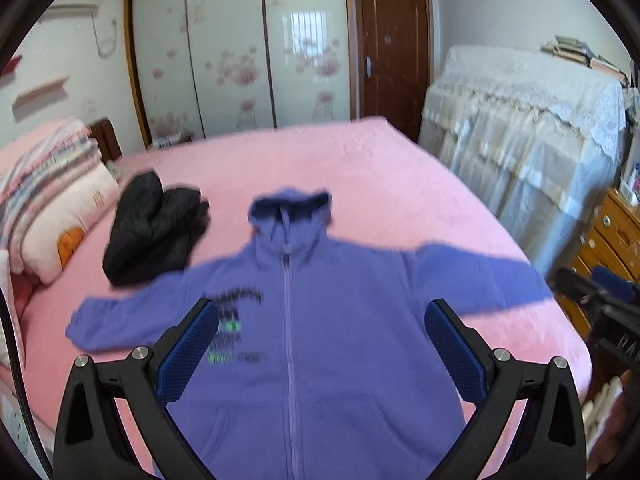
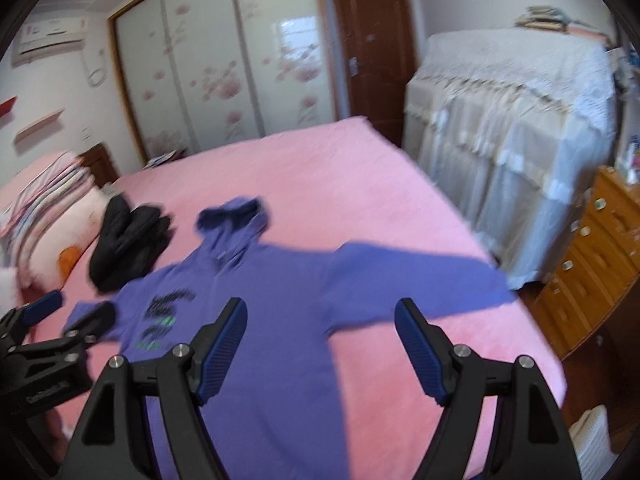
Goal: Fold large clothes
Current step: 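Reach the right tool to a hoodie sleeve cuff and grasp it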
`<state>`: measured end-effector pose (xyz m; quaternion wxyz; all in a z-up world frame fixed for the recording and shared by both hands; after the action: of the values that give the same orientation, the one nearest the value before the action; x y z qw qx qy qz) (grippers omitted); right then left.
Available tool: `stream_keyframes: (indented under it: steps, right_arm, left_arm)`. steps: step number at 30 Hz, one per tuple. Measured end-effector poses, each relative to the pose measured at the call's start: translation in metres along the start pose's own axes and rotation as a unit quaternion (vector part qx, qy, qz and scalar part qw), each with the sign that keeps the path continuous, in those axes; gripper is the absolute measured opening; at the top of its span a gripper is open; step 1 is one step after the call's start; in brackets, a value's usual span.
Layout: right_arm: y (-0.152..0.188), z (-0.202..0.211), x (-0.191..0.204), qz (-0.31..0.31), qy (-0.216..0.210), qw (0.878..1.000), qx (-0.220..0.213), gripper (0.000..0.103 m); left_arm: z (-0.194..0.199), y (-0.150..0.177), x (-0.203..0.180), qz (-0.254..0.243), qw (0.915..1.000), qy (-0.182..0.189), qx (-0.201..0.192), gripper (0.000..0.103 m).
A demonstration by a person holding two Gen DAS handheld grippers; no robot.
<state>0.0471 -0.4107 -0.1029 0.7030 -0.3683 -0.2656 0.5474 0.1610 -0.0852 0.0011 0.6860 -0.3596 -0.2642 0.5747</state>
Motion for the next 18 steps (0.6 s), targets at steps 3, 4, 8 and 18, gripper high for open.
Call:
stream_keyframes:
  steps: [3,4,8,18]
  right_arm:
    - [-0.028,-0.002,-0.029,-0.019,0.025,0.999,-0.019,0.077]
    - [-0.035,-0.002,-0.037,-0.024,0.033,0.999,-0.023,0.077]
    - [-0.068,-0.008,-0.078,-0.045,0.056,0.997,-0.03,0.077]
    - [-0.068,-0.1,-0.168,-0.089,0.085,0.991,0.045,0.077]
  left_arm:
    - [-0.007,-0.023,-0.005,-0.005,0.9995,-0.009,-0.031,0.102]
    - [-0.01,-0.03,-0.007,-0.004,0.9992,-0.01,-0.038,0.102]
    - [-0.031,-0.06,-0.019,-0.001,0.9989,0.007,-0.047,0.102]
    - [-0.101,-0.089,-0.093,-0.022,0.9951,0.054,-0.08,0.102]
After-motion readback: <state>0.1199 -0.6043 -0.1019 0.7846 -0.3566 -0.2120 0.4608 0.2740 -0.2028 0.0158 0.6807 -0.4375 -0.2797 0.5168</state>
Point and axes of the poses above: each gripper's, at about its wrist camera, not at the fingertips, and z roughly against the way its jaws point, x to its left, y to its underside, the point moved 4 cm from there along -z, roughly the way its jaws point, and after that the axes turned 9 degrees about y, right-handed, at the moved point
